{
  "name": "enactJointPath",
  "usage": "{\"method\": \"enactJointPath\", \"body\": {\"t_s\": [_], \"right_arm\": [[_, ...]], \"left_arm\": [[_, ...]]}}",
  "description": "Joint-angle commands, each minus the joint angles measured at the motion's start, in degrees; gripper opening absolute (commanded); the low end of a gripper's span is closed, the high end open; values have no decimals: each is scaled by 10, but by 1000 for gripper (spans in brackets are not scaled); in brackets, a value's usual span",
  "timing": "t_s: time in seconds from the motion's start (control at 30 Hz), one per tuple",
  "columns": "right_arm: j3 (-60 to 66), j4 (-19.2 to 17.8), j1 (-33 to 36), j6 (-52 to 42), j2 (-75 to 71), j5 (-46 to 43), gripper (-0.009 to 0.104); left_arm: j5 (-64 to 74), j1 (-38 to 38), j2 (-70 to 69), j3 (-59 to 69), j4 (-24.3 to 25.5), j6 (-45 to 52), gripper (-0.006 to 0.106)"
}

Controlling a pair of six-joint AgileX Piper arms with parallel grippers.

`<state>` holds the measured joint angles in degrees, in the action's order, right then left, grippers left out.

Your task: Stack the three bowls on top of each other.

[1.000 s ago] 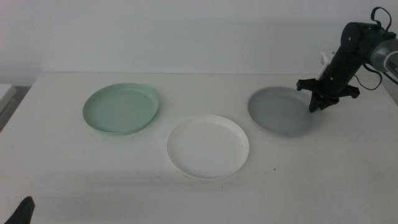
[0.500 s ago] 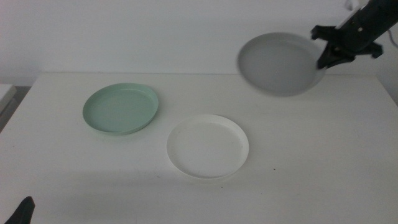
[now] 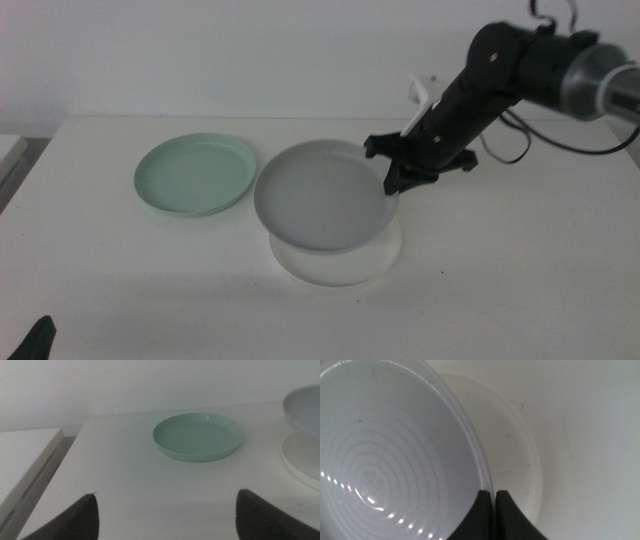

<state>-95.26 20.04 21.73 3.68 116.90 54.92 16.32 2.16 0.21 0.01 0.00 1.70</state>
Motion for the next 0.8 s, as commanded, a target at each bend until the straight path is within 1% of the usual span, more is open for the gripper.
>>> {"method": "enactJointPath", "body": {"t_s": [0.0,0.23,0.43,0.53,0.6,0.63,0.73,0.77], "right_arm": [[2,-4,3,9,17,-14,-2],[2,-6,4,10,51,-15,-2],[2,-33,4,15,52,-23,-2],[2,-34,4,16,52,-20,0],[2,-34,4,16,52,-20,5],[2,-34,4,16,52,-20,11],[2,-33,4,15,51,-18,37],[-3,-32,4,15,51,-12,50]], "left_arm": [[-7,1,-2,0,0,-2,94],[-7,1,-2,0,0,-2,94],[-7,1,-2,0,0,-1,94],[-7,1,-2,0,0,0,94],[-7,1,-2,0,0,-2,94],[-7,1,-2,0,0,-2,94],[-7,1,-2,0,0,-2,94],[-7,1,-2,0,0,-2,94]]}}
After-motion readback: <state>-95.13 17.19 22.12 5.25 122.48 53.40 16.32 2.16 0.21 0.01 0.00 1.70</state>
